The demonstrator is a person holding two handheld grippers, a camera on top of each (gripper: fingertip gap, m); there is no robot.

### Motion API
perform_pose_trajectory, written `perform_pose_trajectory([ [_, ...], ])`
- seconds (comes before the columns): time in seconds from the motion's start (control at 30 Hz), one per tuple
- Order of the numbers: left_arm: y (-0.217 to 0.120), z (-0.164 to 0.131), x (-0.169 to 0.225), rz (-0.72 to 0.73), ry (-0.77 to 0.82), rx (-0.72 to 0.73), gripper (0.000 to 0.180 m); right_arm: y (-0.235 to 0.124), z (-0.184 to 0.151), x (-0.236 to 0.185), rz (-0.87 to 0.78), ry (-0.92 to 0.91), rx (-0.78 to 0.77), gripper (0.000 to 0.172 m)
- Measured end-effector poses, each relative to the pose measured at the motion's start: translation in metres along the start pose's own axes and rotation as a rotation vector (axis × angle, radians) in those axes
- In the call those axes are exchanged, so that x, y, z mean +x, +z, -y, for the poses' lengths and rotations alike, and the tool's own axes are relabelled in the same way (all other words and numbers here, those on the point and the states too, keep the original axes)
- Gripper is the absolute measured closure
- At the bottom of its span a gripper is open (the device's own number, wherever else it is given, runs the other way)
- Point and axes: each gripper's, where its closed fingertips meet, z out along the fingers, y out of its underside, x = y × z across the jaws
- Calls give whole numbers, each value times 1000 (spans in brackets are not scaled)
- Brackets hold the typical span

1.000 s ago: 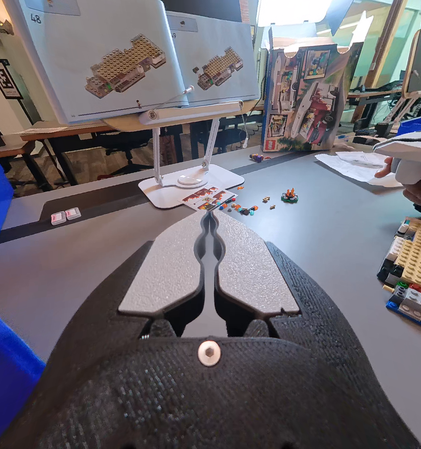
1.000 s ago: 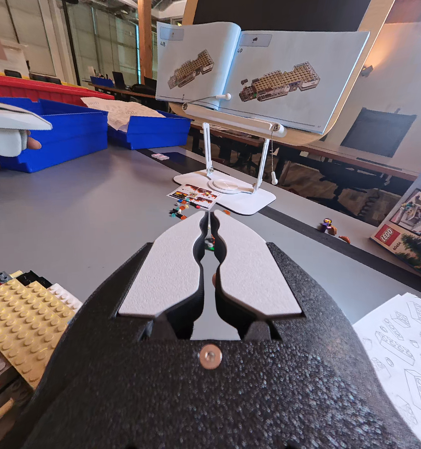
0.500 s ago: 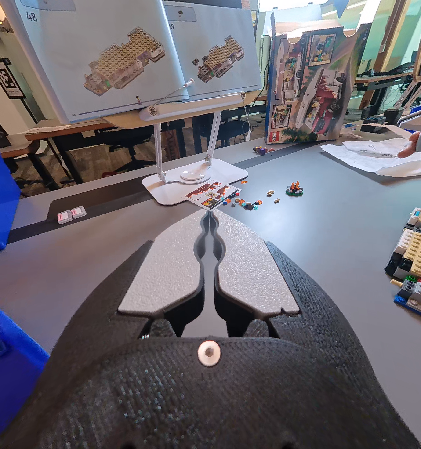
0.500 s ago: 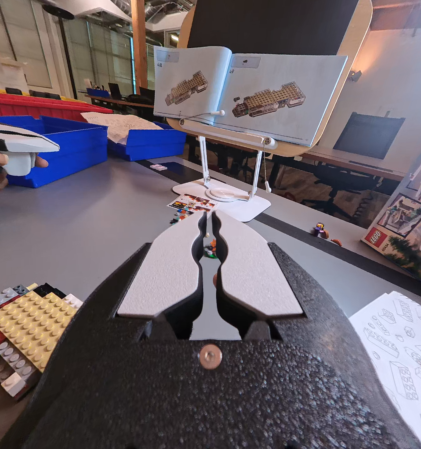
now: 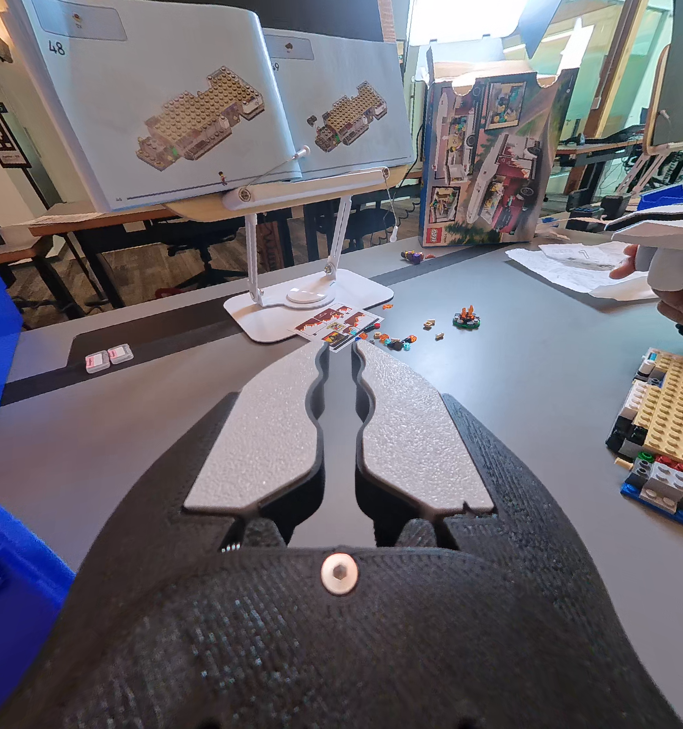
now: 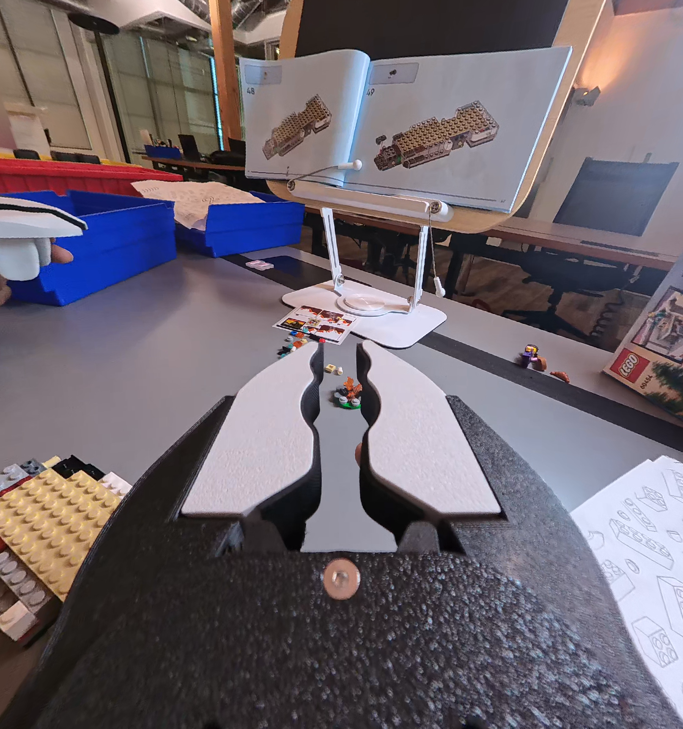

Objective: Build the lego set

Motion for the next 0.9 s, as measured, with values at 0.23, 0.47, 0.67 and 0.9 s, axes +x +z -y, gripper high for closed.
perform_pose_trajectory([
  [0.23,1,-2,-2,4,-6,-7,170,1,0,-5,20,-14,1,152],
  [0.47,5,18,-27,87,0,26,170,1,-2,-4,19,-7,-6,152],
  [0.67,42,113,-83,182,11,158,175,1,-2,-5,15,-15,-8,152],
  [0.9,117,154,-146,338,76,148,175,-1,0,-4,0,-35,-6,152],
])
